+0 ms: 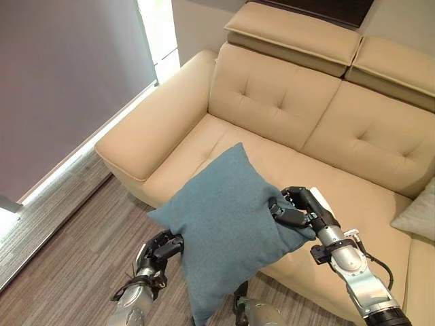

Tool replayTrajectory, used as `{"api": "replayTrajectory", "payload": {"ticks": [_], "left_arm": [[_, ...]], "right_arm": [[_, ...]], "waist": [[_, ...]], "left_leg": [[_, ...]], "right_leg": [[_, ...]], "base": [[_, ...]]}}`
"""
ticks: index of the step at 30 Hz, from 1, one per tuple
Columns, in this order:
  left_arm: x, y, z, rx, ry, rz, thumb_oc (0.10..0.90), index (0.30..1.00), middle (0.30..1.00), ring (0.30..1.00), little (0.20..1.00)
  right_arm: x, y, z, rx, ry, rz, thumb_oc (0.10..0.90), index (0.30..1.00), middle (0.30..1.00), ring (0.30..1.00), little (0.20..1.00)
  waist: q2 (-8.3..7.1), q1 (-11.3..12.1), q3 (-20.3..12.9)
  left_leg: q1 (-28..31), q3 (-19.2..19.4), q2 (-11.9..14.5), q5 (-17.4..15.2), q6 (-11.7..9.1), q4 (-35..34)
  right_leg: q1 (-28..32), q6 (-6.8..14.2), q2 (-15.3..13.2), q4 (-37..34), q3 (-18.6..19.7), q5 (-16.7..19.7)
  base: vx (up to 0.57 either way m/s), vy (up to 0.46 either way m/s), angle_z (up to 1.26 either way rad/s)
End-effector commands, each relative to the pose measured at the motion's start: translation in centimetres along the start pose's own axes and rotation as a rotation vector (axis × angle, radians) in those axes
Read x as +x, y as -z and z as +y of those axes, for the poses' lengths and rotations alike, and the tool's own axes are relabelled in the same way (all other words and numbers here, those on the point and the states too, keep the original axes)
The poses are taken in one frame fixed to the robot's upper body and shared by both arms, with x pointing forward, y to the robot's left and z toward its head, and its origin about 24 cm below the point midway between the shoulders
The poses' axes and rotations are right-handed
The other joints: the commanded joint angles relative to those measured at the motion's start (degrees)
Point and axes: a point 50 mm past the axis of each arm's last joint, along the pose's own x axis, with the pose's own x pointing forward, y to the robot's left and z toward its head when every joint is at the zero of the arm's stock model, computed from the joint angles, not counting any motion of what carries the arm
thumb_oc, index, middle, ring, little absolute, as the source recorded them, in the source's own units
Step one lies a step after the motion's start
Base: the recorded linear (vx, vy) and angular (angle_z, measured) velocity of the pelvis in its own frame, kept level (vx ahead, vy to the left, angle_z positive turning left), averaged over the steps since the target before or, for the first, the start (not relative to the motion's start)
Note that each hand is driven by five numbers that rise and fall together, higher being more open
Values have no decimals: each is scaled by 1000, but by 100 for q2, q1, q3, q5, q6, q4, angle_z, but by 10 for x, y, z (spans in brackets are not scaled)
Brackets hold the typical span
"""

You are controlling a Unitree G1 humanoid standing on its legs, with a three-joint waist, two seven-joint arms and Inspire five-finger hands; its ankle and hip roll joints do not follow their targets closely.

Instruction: Pick up all the scattered cushions and arrange them neatly on the sofa.

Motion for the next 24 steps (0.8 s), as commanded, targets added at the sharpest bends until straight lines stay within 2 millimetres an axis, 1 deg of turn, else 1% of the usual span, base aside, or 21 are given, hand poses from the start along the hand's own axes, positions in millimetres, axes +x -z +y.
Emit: {"api": "replayTrajectory", "payload": {"ticks": [1, 2, 3, 4, 5, 7, 8, 9, 10, 11, 12, 13, 14, 15, 16, 18, 19, 20, 21, 22, 24], "left_arm": [[1, -63, -88, -54, 410, -323, 400, 300, 300, 300, 300], [1, -62, -88, -60, 406, -319, 400, 300, 300, 300, 300], [1, -62, -88, -59, 406, -319, 400, 300, 300, 300, 300], [1, -62, -88, -54, 406, -319, 400, 300, 300, 300, 300], [0, -63, -89, -44, 409, -323, 400, 300, 300, 300, 300], [-1, -65, -92, -38, 418, -332, 400, 300, 300, 300, 300], [-1, -65, -92, -38, 418, -332, 400, 300, 300, 300, 300], [-1, -68, -94, -41, 425, -341, 400, 300, 300, 300, 300], [-1, -70, -96, -57, 430, -348, 400, 300, 300, 300, 300], [-1, -70, -98, -61, 436, -348, 400, 300, 300, 300, 300], [-2, -70, -99, -68, 438, -351, 400, 300, 300, 300, 300], [-2, -70, -99, -68, 444, -353, 400, 300, 300, 300, 300], [-3, -69, -99, -60, 450, -348, 400, 300, 300, 300, 300], [-3, -67, -97, -45, 443, -346, 400, 300, 300, 300, 300], [-3, -69, -97, -35, 446, -349, 400, 300, 300, 300, 300], [-3, -69, -96, -29, 443, -353, 400, 300, 300, 300, 300], [-3, -72, -94, -21, 438, -364, 400, 300, 300, 300, 300], [-3, -72, -94, -21, 438, -364, 400, 300, 300, 300, 300], [-3, -74, -93, -16, 435, -369, 400, 300, 300, 300, 300], [-2, -76, -93, -12, 428, -377, 400, 300, 300, 300, 300], [-2, -80, -93, 0, 422, -393, 400, 300, 300, 300, 300]], "right_arm": [[12, -61, -5, 37, 28, -318, 400, 300, 300, 300, 300], [12, -61, -5, 39, 25, -319, 400, 300, 300, 300, 300], [12, -61, -5, 39, 25, -319, 400, 300, 300, 300, 300], [12, -61, -6, 43, 27, -321, 400, 300, 300, 300, 300], [12, -61, -6, 53, 32, -320, 400, 300, 300, 300, 300], [12, -62, -5, 62, 31, -324, 400, 300, 300, 300, 300], [12, -62, -6, 62, 31, -324, 400, 300, 300, 300, 300], [13, -63, -6, 66, 37, -329, 400, 300, 300, 300, 300], [12, -63, -6, 70, 40, -329, 400, 300, 300, 300, 300], [12, -62, -6, 72, 44, -330, 400, 300, 300, 300, 300], [12, -62, -7, 72, 47, -330, 400, 300, 300, 300, 300], [11, -62, -7, 61, 47, -330, 400, 300, 300, 300, 300], [11, -61, -7, 54, 46, -323, 400, 300, 300, 300, 300], [11, -59, -6, 42, 39, -313, 400, 300, 300, 300, 300], [11, -60, -5, 37, 38, -317, 400, 300, 300, 300, 300], [11, -61, -4, 29, 32, -320, 400, 300, 300, 300, 300], [12, -63, -1, 16, 28, -329, 400, 300, 300, 300, 300], [12, -63, -1, 16, 28, -329, 400, 300, 300, 300, 300], [12, -64, -1, 7, 30, -331, 400, 300, 300, 300, 300], [13, -65, -1, -2, 32, -336, 400, 300, 300, 300, 300], [16, -69, 2, 1, 28, -351, 400, 300, 300, 300, 300]], "waist": [[-246, 67, -473], [-287, 108, -475], [-303, 101, -496], [-352, 140, -496], [-360, 199, -492], [-327, 277, -456], [-332, 283, -445], [-329, 374, -378], [-315, 427, -332], [-315, 472, -291], [-302, 499, -253], [-243, 503, -263], [-211, 478, -315], [-183, 488, -379], [-163, 487, -413], [-157, 517, -430], [-119, 548, -449], [-123, 558, -447], [-112, 558, -444], [-94, 555, -405], [-17, 547, -278]], "left_leg": [[-554, -243, 170, -476, -114, 1321], [-671, -334, 159, -552, -82, 1235], [-686, -333, 137, -520, -76, 1206], [-795, -415, 149, -619, -43, 1036], [-885, -607, 181, -466, -34, 581], [-995, -915, 242, -117, -100, 81], [-967, -909, 239, -108, -102, 54], [-1121, -1202, 213, 105, -147, -137], [-1220, -1434, 198, 226, -184, -290], [-1340, -1614, 167, 287, -200, -380], [-1396, -1707, 130, 331, -227, -350], [-1267, -1717, 153, 344, -203, -518], [-1162, -1676, 181, 352, -203, -581], [-1042, -1628, 142, 318, -142, -591], [-967, -1535, 116, 271, -87, -610], [-897, -1431, 100, 229, -44, -609], [-769, -1290, 37, 134, 92, -584], [-765, -1279, 36, 132, 94, -585], [-711, -1216, 17, 98, 156, -582], [-673, -1157, -20, 67, 235, -566], [-588, -1048, 0, 54, 331, -574]], "right_leg": [[412, 536, 101, 49, 530, -633], [485, 549, 98, 26, 640, -660], [462, 551, 79, 20, 639, -649], [529, 587, 66, -10, 755, -684], [625, 601, 122, -22, 944, -722], [715, 582, 210, -20, 1141, -780], [727, 582, 208, -18, 1146, -785], [823, 573, 263, -36, 1293, -818], [870, 557, 310, -35, 1391, -864], [913, 555, 330, -26, 1475, -889], [956, 551, 342, 3, 1544, -932], [975, 556, 374, 33, 1608, -982], [1025, 587, 345, 31, 1613, -1004], [1037, 622, 269, 94, 1698, -1016], [1041, 679, 208, 156, 1730, -1035], [1045, 718, 155, 226, 1784, -1044], [920, 815, 52, 626, 1877, -997], [911, 816, 51, 641, 1889, -1004], [812, 884, 11, 876, 1933, -907], [660, 970, -33, 1206, 1969, -694], [295, 1074, -74, 1812, 1879, -447]], "base": [[151, -6, -73], [98, 3, -76], [103, 11, -49], [175, 37, -41], [235, 65, -52], [169, 68, -60], [128, 60, -73], [105, 44, -82], [155, 71, -86], [123, 66, -76], [153, 114, -57], [173, 153, -53], [251, 246, -59], [273, 282, -68], [202, 219, -68], [139, 168, -43], [145, 187, -21], [130, 186, -35], [53, 109, -44], [62, 154, -46], [-1, 137, -28]]}}
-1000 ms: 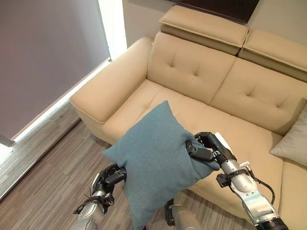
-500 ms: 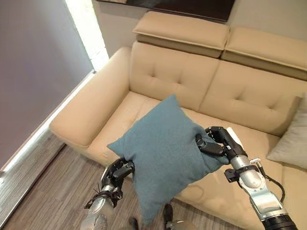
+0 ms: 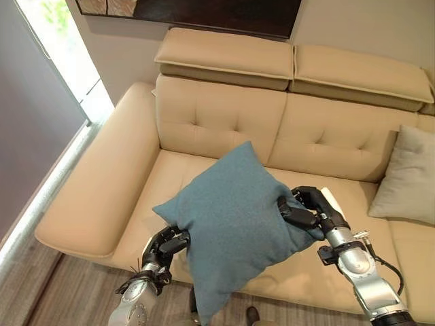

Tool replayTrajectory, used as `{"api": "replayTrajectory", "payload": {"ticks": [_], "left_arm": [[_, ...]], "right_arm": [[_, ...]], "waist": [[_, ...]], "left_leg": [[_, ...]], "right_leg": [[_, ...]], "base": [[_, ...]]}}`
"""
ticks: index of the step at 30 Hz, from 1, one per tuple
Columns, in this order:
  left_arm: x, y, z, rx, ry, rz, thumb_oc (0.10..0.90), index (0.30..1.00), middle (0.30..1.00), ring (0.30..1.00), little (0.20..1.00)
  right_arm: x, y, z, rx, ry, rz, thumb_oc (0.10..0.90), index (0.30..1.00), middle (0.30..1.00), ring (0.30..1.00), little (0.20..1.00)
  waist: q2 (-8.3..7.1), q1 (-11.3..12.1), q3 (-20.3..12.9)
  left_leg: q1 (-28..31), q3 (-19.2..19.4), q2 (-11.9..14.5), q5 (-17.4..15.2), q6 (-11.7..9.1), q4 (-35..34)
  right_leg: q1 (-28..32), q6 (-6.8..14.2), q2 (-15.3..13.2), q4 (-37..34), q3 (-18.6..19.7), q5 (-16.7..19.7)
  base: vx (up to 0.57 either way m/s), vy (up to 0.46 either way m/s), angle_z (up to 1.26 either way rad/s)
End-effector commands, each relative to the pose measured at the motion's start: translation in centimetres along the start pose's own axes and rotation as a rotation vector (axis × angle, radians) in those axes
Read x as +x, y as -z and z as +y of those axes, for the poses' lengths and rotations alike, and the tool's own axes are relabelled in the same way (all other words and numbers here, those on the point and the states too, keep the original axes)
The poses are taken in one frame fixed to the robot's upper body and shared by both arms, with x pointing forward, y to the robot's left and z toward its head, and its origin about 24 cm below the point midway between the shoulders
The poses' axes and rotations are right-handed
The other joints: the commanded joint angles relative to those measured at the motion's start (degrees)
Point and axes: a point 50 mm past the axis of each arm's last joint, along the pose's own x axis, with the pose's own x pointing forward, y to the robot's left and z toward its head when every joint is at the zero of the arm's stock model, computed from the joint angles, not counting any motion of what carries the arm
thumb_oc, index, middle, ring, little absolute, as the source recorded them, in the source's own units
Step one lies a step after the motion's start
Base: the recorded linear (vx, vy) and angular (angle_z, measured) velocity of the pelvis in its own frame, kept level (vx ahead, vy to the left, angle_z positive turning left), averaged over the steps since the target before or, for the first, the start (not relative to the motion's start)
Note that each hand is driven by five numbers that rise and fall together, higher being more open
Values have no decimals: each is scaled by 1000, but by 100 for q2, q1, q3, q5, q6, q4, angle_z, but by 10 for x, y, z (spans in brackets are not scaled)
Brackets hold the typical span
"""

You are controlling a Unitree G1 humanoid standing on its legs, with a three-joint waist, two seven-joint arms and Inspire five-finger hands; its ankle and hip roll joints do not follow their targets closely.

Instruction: Pick up all the scattered cushions and arrange them neatly on the sofa.

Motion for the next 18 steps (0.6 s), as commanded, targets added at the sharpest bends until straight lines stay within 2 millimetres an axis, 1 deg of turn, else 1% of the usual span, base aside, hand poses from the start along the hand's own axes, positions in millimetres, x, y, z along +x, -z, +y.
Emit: {"api": "replayTrajectory", "payload": {"ticks": [1, 2, 3, 4, 5, 6, 7, 8, 9, 10, 11, 12, 13, 14, 15, 16, 18], "left_arm": [[3, -71, -91, -56, 387, -376, 400, 300, 300, 300, 300], [4, -69, -89, -53, 375, -371, 400, 300, 300, 300, 300], [4, -69, -88, -52, 371, -372, 400, 300, 300, 300, 300], [4, -69, -88, -52, 371, -372, 400, 300, 300, 300, 300], [5, -67, -87, -46, 371, -359, 400, 300, 300, 300, 300], [4, -69, -84, -51, 363, -371, 400, 300, 300, 300, 300], [4, -69, -83, -51, 363, -371, 400, 300, 300, 300, 300], [3, -68, -84, -55, 375, -365, 400, 300, 300, 300, 300], [3, -66, -86, -92, 379, -361, 400, 300, 300, 300, 300], [3, -66, -86, -92, 379, -361, 400, 300, 300, 300, 300], [3, -65, -90, -89, 392, -358, 400, 300, 300, 300, 300], [3, -65, -90, -89, 392, -357, 400, 300, 300, 300, 300], [3, -65, -92, -86, 401, -358, 400, 300, 300, 300, 300], [3, -67, -94, -80, 408, -364, 400, 300, 300, 300, 300], [3, -67, -96, -79, 410, -365, 400, 300, 300, 300, 300], [3, -69, -97, -79, 416, -371, 400, 300, 300, 300, 300], [3, -70, -99, -71, 419, -377, 400, 300, 300, 300, 300]], "right_arm": [[20, -72, -2, -2, 19, -361, 400, 300, 300, 300, 300], [21, -73, 1, 2, 12, -363, 400, 300, 300, 300, 300], [21, -72, 1, 0, 8, -356, 400, 300, 300, 300, 300], [21, -72, 1, 0, 8, -356, 400, 300, 300, 300, 300], [23, -69, 4, 9, -7, -340, 400, 300, 300, 300, 300], [22, -67, 4, 19, 1, -334, 400, 300, 300, 300, 300], [22, -67, 4, 19, 1, -334, 400, 300, 300, 300, 300], [20, -65, 3, 9, 0, -330, 400, 300, 300, 300, 300], [17, -62, -1, 11, 22, -325, 400, 300, 300, 300, 300], [17, -62, -1, 11, 22, -325, 400, 300, 300, 300, 300], [15, -60, -6, 14, 41, -319, 400, 300, 300, 300, 300], [15, -60, -6, 14, 41, -319, 400, 300, 300, 300, 300], [15, -60, -7, 21, 46, -320, 400, 300, 300, 300, 300], [15, -61, -8, 25, 46, -323, 400, 300, 300, 300, 300], [16, -60, -7, 27, 43, -320, 400, 300, 300, 300, 300], [17, -60, -5, 22, 26, -316, 400, 300, 300, 300, 300], [17, -60, -6, 21, 25, -314, 400, 300, 300, 300, 300]], "waist": [[39, 108, -225], [71, 130, -229], [79, 126, -236], [84, 119, -233], [61, 141, -281], [39, 163, -303], [39, 159, -301], [-9, 172, -350], [-98, 150, -357], [-98, 150, -357], [-165, 147, -327], [-159, 142, -333], [-192, 156, -288], [-213, 180, -228], [-219, 179, -217], [-231, 188, -240], [-195, 178, -309]], "left_leg": [[84, 49, 412, -1038, -287, 645], [263, 158, 359, -1133, -250, 577], [353, 207, 356, -1153, -264, 518], [362, 198, 360, -1153, -267, 511], [400, 270, 333, -1181, -292, 479], [410, 298, 340, -1210, -305, 496], [415, 293, 341, -1211, -305, 497], [415, 318, 308, -1221, -339, 506], [331, 357, 333, -1219, -481, 717], [331, 357, 333, -1219, -481, 717], [104, 375, 400, -1255, -622, 1158], [73, 366, 409, -1276, -625, 1203], [-90, 317, 416, -1224, -684, 1505], [-293, 216, 404, -1160, -757, 1830], [-422, 74, 385, -1204, -795, 1931], [-405, -100, 392, -1289, -795, 1765], [-332, -189, 548, -1151, -823, 1387]], "right_leg": [[-480, 70, 242, 1101, -337, 562], [-583, -12, 126, 1000, -817, 473], [-636, -26, 115, 825, -1048, 431], [-623, -28, 119, 817, -1058, 430], [-548, -130, 177, 209, -1412, 307], [-437, -98, 117, 30, -1623, 324], [-423, -97, 119, 16, -1630, 330], [-261, -123, 166, -307, -1641, 284], [-63, -187, 315, -663, -1444, 305], [-63, -187, 315, -663, -1444, 305], [102, -283, 339, -934, -1479, 332], [99, -286, 346, -942, -1488, 337], [150, -319, 344, -1000, -1466, 338], [171, -358, 342, -1038, -1462, 361], [179, -381, 342, -1080, -1468, 358], [198, -365, 344, -1107, -1413, 344], [234, -333, 362, -1135, -1332, 320]], "base": [[35, 153, -46], [82, 106, -52], [87, 59, -65], [83, -44, -68], [77, -67, -54], [75, -65, -34], [70, -87, -15], [91, -162, -16], [90, -162, -14], [47, -178, 15], [1, -76, 23], [-13, -110, 31], [-47, -56, 17], [-56, -68, 10], [-8, -27, 3], [55, 18, -1], [85, 50, -9]]}}
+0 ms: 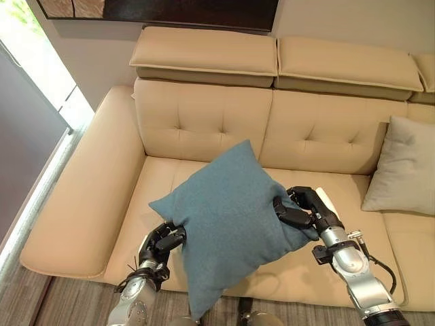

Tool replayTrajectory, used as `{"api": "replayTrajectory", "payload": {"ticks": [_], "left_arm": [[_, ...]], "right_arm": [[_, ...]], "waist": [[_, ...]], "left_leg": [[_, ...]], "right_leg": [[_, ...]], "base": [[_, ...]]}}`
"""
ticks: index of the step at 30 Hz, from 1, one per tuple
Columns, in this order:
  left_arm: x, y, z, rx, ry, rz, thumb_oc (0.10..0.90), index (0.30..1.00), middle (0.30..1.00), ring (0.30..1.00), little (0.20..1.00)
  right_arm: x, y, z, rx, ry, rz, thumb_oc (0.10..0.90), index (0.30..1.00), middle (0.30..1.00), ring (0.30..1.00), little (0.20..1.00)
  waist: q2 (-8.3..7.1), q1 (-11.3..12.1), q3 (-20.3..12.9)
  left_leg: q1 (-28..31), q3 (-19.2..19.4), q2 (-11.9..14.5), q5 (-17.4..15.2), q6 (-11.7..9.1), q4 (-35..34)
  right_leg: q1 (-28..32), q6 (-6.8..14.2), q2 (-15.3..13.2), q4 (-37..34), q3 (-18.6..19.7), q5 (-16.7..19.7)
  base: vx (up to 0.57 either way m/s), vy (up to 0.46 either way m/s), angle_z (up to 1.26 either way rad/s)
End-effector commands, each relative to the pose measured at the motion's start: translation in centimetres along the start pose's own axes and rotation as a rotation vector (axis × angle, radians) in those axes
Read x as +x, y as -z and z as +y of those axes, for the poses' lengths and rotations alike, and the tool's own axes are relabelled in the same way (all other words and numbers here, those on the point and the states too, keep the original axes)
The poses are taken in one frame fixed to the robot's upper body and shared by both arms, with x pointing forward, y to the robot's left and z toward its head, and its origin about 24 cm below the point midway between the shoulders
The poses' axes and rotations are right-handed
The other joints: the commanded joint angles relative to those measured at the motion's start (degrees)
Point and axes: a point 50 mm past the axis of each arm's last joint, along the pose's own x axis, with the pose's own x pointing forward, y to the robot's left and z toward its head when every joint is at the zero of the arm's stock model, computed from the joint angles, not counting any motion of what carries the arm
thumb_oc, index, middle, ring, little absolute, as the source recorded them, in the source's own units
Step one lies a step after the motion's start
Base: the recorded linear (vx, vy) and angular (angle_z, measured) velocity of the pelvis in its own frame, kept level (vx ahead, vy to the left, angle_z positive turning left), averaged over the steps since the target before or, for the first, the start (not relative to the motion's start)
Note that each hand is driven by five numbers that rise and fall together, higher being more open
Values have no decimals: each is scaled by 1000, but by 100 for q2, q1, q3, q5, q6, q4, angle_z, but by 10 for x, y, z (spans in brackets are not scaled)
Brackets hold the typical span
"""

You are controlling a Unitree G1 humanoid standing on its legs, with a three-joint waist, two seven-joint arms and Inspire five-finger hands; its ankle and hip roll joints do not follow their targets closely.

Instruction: Pick up all the scattered cushions and arrange them neatly on the sofa.

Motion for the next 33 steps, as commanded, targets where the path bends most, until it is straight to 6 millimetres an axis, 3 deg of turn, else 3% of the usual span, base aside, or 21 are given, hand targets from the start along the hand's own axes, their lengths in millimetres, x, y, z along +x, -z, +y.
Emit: {"api": "replayTrajectory", "payload": {"ticks": [1, 2, 3, 4, 11, 17, 21, 26, 27, 28, 30, 32, 33], "left_arm": [[0, -69, -90, -29, 423, -358, 400, 300, 300, 300, 300], [0, -72, -94, -17, 431, -371, 400, 300, 300, 300, 300], [0, -72, -94, -17, 431, -371, 400, 300, 300, 300, 300], [0, -72, -96, -6, 434, -375, 400, 300, 300, 300, 300], [3, -79, -101, 67, 439, -400, 400, 300, 300, 300, 300], [9, -108, -113, 247, 440, -518, 400, 300, 300, 300, 300], [15, -131, -128, 332, 442, -603, 400, 300, 300, 300, 300], [15, -131, -128, 332, 442, -603, 400, 300, 300, 300, 300], [22, -151, -145, 418, 424, -681, 400, 300, 300, 300, 300], [22, -198, -187, 473, 430, -856, 400, 300, 300, 300, 300], [4, -247, -232, 472, 464, -1059, 400, 300, 300, 300, 300], [-2, -255, -242, 464, 477, -1097, 400, 300, 300, 300, 300], [-14, -266, -259, 442, 510, -1160, 400, 300, 300, 300, 300]], "right_arm": [[11, -56, 2, 43, -6, -300, 400, 300, 300, 300, 300], [11, -56, 2, 49, 1, -302, 400, 300, 300, 300, 300], [10, -56, 2, 48, 1, -302, 400, 300, 300, 300, 300], [10, -55, 2, 51, 9, -297, 400, 300, 300, 300, 300], [12, -50, 9, 79, 10, -269, 400, 300, 300, 300, 300], [25, -63, 18, 184, 43, -305, 400, 300, 300, 300, 300], [39, -76, 27, 225, 48, -331, 400, 300, 300, 300, 300], [39, -76, 27, 225, 48, -332, 400, 300, 300, 300, 300], [51, -89, 34, 253, 86, -359, 400, 300, 300, 300, 300], [73, -129, 35, 261, 162, -466, 400, 300, 300, 300, 300], [90, -169, 13, 236, 284, -572, 400, 300, 300, 300, 300], [93, -176, 6, 231, 314, -589, 400, 300, 300, 300, 300], [97, -189, -6, 208, 369, -625, 400, 300, 300, 300, 300]], "waist": [[-137, -45, -514], [-60, -61, -558], [-61, -55, -554], [48, -99, -641], [157, -202, -713], [313, -324, -668], [467, -400, -634], [467, -399, -637], [597, -434, -620], [673, -436, -479], [690, -393, -386], [690, -381, -374], [694, -370, -374]], "left_leg": [[12, -166, 236, -741, -392, -1], [76, -232, 373, -575, -383, -481], [98, -225, 373, -562, -384, -510], [312, -241, 414, -476, -382, -916], [696, 72, 347, -502, -308, -1164], [804, 406, 236, -525, -193, -1468], [558, 587, 210, -457, -164, -1613], [556, 588, 210, -457, -164, -1613], [190, 614, 192, -394, -181, -1613], [-374, 577, 178, -240, -237, -1613], [-897, 481, 162, 6, -349, -1613], [-1007, 462, 169, 61, -384, -1613], [-1174, 396, 154, 99, -431, -1613]], "right_leg": [[312, 443, 99, -90, 281, -435], [340, 464, 161, -78, 350, -487], [344, 463, 161, -76, 356, -488], [378, 474, 199, -89, 387, -525], [435, 543, 114, -204, 602, -410], [252, 694, -13, -342, 876, -192], [-110, 815, -71, -555, 985, 45], [-114, 815, -71, -554, 986, 45], [-442, 895, -108, -748, 983, 215], [-1016, 983, -96, -748, 977, 348], [-1485, 985, -81, -748, 902, 454], [-1571, 979, -85, -748, 873, 462], [-1710, 969, -82, -748, 841, 475]], "base": [[111, 79, -10], [76, 53, -4], [154, 123, -9], [106, 111, -18], [68, 105, -25], [-6, 111, -23], [-71, 62, -24], [-25, 20, -11], [-299, 97, -1], [-391, 86, -5], [-247, -18, 2], [-50, -33, 32], [-44, -43, 29]]}}
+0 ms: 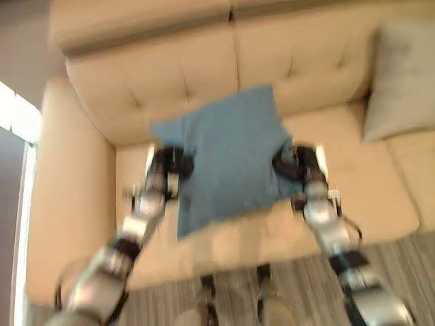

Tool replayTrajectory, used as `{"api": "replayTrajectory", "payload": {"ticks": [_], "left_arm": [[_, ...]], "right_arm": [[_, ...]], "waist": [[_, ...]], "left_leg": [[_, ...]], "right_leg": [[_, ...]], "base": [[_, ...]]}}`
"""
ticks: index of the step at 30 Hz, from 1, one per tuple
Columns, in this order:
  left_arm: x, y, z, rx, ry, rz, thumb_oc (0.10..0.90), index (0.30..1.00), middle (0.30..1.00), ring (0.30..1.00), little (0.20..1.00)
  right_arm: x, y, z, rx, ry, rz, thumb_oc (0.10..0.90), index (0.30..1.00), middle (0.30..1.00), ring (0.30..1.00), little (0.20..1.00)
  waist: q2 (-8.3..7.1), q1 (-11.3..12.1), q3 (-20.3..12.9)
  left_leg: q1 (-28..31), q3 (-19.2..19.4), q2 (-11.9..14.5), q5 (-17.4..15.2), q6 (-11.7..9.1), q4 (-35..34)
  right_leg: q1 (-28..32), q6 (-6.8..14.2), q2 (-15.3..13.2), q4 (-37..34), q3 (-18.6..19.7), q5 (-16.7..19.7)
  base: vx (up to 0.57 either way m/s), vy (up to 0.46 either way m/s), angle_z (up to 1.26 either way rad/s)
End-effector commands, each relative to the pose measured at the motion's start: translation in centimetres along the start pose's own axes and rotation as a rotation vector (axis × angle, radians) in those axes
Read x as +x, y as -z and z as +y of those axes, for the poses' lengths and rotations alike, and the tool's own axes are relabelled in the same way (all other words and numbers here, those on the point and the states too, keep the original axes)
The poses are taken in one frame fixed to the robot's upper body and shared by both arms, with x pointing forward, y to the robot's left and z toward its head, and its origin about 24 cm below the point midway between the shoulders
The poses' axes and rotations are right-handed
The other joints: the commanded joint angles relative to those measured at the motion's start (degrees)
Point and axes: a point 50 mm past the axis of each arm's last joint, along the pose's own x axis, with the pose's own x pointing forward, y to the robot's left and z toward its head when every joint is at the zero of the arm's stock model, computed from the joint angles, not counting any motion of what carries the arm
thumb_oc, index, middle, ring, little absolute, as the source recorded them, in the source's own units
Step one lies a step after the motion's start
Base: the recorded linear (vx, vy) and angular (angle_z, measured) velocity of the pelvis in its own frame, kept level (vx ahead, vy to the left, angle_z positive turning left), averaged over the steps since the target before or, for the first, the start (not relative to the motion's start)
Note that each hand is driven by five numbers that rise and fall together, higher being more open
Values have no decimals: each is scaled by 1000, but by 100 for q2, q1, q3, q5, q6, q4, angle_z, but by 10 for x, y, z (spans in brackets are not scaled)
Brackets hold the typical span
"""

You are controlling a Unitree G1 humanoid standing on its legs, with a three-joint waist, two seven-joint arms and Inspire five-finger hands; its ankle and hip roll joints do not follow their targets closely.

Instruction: Pick up all the scattered cushions and arrange them neatly on the sofa.

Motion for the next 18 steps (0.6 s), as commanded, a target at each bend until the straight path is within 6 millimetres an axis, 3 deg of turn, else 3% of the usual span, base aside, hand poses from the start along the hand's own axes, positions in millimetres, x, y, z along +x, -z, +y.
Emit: {"api": "replayTrajectory", "payload": {"ticks": [1, 3, 4, 6, 8, 18], "left_arm": [[-16, -112, -61, -173, 232, -554, 400, 300, 300, 300, 300], [-14, -122, -65, -175, 230, -583, 400, 300, 300, 300, 300], [-11, -140, -71, -170, 227, -625, 400, 300, 300, 300, 300], [-10, -147, -73, -165, 225, -645, 400, 300, 300, 300, 300], [-11, -172, -82, -161, 221, -723, 400, 300, 300, 300, 300], [-11, -218, -106, -120, 233, -820, 400, 300, 300, 300, 300]], "right_arm": [[-10, -99, 31, 197, -45, -455, 400, 300, 300, 300, 300], [-5, -105, 27, 183, -18, -474, 400, 300, 300, 300, 300], [4, -117, 22, 153, 27, -508, 400, 300, 300, 300, 300], [8, -123, 19, 144, 47, -526, 400, 300, 300, 300, 300], [17, -142, 10, 73, 102, -585, 400, 300, 300, 300, 300], [45, -191, -17, 9, 235, -642, 400, 300, 300, 300, 300]], "waist": [[-305, -40, -496], [-305, -25, -497], [-329, -1, -496], [-343, 8, -504], [-385, 48, -495], [-497, 111, -475]], "left_leg": [[606, -183, -18, -910, -427, 13], [515, -212, -24, -880, -452, 13], [412, -250, -27, -862, -492, 13], [329, -260, -29, -819, -503, 13], [189, -296, -30, -799, -544, 13], [-97, -357, 12, -702, -602, 13]], "right_leg": [[469, 421, 15, 23, 29, -739], [395, 424, 10, 23, 0, -719], [311, 432, 3, 23, -33, -702], [230, 431, 4, 23, -36, -671], [99, 445, 11, 23, -87, -653], [-163, 460, 30, 23, -127, -603]], "base": [[-27, -37, 15], [-28, -24, 10], [-24, -22, 18], [-24, -18, 15], [-27, -29, 6], [-9, -10, 5]]}}
